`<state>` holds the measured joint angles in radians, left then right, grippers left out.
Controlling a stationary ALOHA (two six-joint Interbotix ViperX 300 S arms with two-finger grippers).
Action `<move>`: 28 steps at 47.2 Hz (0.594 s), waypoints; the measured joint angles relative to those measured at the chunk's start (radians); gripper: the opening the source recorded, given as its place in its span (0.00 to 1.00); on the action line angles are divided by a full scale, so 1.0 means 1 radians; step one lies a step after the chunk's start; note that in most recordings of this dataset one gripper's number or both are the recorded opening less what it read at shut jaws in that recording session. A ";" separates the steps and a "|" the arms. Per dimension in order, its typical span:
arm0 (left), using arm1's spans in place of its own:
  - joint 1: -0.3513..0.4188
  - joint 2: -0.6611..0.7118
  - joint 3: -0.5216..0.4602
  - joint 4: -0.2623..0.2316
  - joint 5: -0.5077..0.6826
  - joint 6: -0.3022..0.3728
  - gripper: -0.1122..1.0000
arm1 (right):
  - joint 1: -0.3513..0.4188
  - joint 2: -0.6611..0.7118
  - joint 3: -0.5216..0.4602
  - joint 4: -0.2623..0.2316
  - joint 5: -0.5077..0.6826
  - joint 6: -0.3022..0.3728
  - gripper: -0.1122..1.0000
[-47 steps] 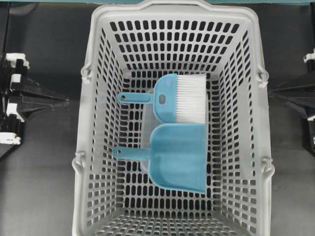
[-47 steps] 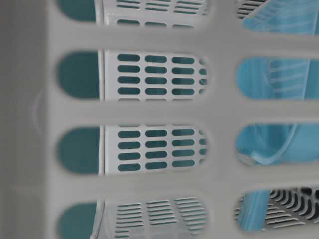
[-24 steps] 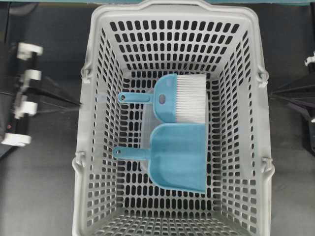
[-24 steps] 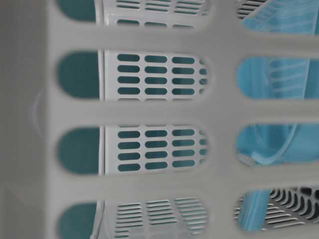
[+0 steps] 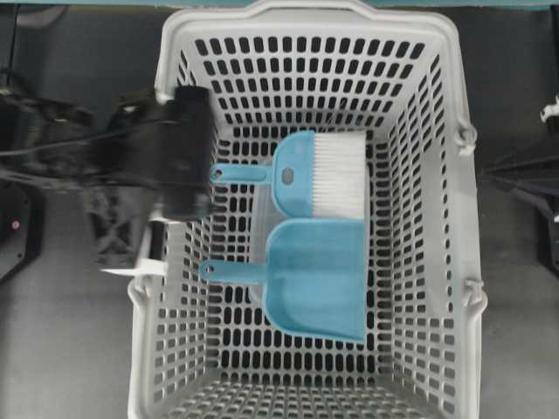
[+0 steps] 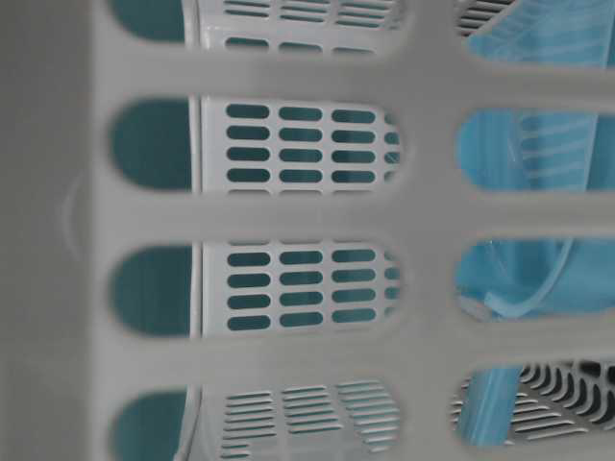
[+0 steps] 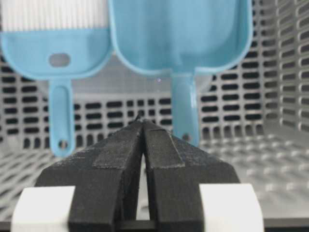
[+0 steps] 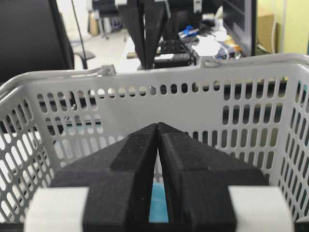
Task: Pick up the dustpan from the shopping basket with the left arm.
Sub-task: 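Lower the open left gripper around the blue dustpan handle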
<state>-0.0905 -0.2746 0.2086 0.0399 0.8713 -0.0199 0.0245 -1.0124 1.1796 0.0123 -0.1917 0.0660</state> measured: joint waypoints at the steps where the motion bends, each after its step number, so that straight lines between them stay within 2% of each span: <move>1: -0.002 0.017 -0.015 0.002 0.011 0.000 0.13 | 0.000 0.000 0.000 -0.002 0.000 0.000 0.10; 5: -0.003 0.067 -0.051 0.002 0.044 -0.008 0.27 | 0.000 -0.002 0.000 0.000 0.000 0.000 0.10; 13: -0.018 0.153 -0.100 0.002 0.087 -0.015 0.72 | 0.003 -0.005 0.000 -0.002 0.000 0.000 0.10; 16: -0.032 0.186 -0.118 0.002 0.097 -0.011 0.85 | 0.005 -0.006 0.000 0.000 0.000 0.000 0.10; 20: -0.048 0.225 -0.135 0.002 0.115 -0.012 0.92 | 0.009 -0.006 0.000 0.000 0.000 0.000 0.10; 28: -0.052 0.288 -0.143 0.002 0.126 -0.023 0.91 | 0.014 -0.006 0.000 -0.002 0.000 0.000 0.10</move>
<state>-0.1427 0.0138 0.0660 0.0414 0.9971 -0.0430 0.0383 -1.0186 1.1796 0.0107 -0.1917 0.0660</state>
